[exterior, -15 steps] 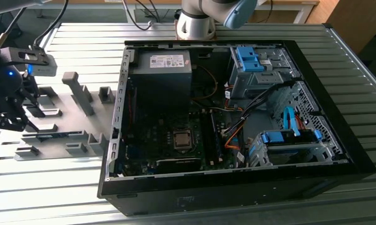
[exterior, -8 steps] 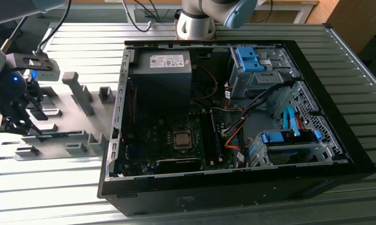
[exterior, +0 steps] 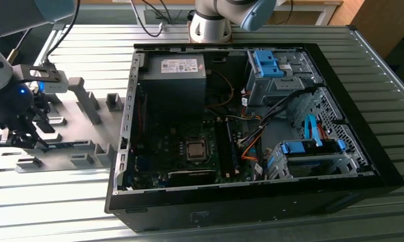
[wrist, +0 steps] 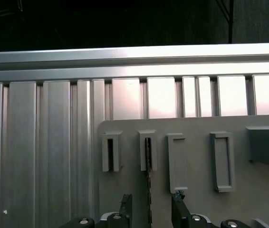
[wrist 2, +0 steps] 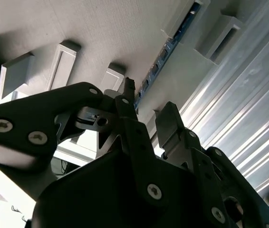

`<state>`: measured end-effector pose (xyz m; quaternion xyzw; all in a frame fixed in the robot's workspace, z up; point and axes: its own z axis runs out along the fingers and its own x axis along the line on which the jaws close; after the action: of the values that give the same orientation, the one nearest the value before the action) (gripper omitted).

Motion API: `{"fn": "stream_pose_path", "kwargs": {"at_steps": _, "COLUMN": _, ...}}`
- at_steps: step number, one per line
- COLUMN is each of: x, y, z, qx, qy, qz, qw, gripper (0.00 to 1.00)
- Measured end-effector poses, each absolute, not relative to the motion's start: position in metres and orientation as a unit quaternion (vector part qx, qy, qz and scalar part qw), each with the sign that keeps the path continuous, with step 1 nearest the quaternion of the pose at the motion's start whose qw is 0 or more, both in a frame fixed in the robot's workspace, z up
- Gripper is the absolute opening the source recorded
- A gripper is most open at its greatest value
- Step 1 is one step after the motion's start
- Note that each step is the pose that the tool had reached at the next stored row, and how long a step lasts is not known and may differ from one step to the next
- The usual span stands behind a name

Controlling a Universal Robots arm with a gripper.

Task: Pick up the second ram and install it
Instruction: 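Pick up the second ram and move it above second insertion slot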

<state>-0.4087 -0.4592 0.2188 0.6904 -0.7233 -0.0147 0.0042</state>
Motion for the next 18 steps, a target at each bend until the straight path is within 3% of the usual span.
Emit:
{"fn": "stream_pose_path", "kwargs": {"at_steps": 8, "x": -0.409, "y": -0.46, "z": 0.207, "qx": 0.692, "qy": -0.721, "qz": -0.014, "qw": 0.003, "gripper": 0.45}}
{"fn": "stream_pose_path", "kwargs": {"at_steps": 10, "x": -0.409, "y": -0.46, "z": 0.205, "qx": 0.693, "qy": -0.721, "qz": -0.013, "qw": 0.002, "gripper": 0.44}}
{"fn": "stream_pose_path", "kwargs": {"at_steps": 11, "x": -0.409, "y": -0.46, "z": 0.204, "qx": 0.693, "qy": -0.721, "qz": -0.012, "qw": 0.001, "gripper": 0.37}}
{"fn": "stream_pose_path", "kwargs": {"at_steps": 18, "x": -0.409, "y": -0.459, "z": 0.197, "qx": 0.694, "qy": -0.72, "qz": -0.005, "qw": -0.006, "gripper": 0.37}}
